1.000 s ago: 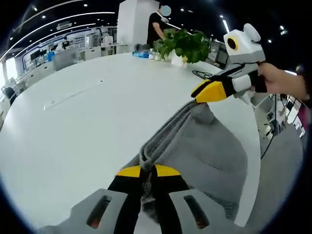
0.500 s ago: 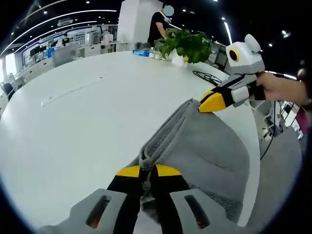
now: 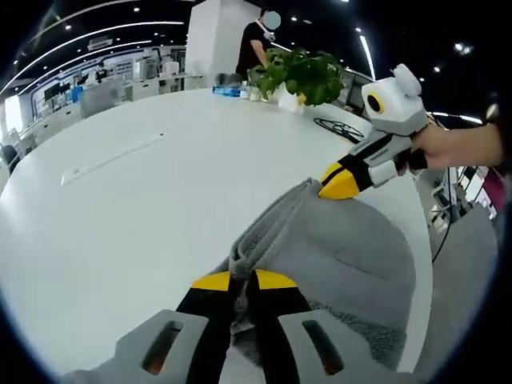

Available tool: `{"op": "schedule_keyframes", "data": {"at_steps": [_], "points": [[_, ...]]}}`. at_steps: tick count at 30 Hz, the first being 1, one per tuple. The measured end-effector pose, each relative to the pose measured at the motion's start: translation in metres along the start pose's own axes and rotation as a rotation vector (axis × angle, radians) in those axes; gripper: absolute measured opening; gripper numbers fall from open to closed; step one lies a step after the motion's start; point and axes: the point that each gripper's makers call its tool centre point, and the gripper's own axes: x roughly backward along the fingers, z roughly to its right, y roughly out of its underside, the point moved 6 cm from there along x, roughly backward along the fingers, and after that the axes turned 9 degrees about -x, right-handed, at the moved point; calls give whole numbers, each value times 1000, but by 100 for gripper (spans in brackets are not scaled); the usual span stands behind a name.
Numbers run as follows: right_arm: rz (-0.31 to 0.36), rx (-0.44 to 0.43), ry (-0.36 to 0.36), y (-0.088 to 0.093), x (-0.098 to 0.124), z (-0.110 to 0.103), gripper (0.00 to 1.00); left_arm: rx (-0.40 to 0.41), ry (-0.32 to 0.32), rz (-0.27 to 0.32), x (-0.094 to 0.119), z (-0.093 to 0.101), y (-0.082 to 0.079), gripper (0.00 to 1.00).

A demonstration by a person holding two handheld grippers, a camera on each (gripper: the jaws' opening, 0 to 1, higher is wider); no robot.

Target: Fold the towel on the table until its edges align and the towel forms a compact rectangular stack.

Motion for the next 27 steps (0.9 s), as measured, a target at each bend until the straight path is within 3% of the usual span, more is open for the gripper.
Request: {"op": "schedule_keyframes", "data": {"at_steps": [12, 16, 25, 27], "points": [[17, 50, 41, -17, -9, 14, 4, 4, -5, 13, -18, -17, -15, 9], [37, 7, 44, -21, -13, 23, 4, -2, -1, 20, -23, -23, -19, 9], [57, 35, 69, -25, -14, 23, 5, -14, -21, 31, -23, -24, -23, 9], [77, 83, 80, -29, -9, 20, 5, 58, -43, 54, -20, -26, -25, 11]]}}
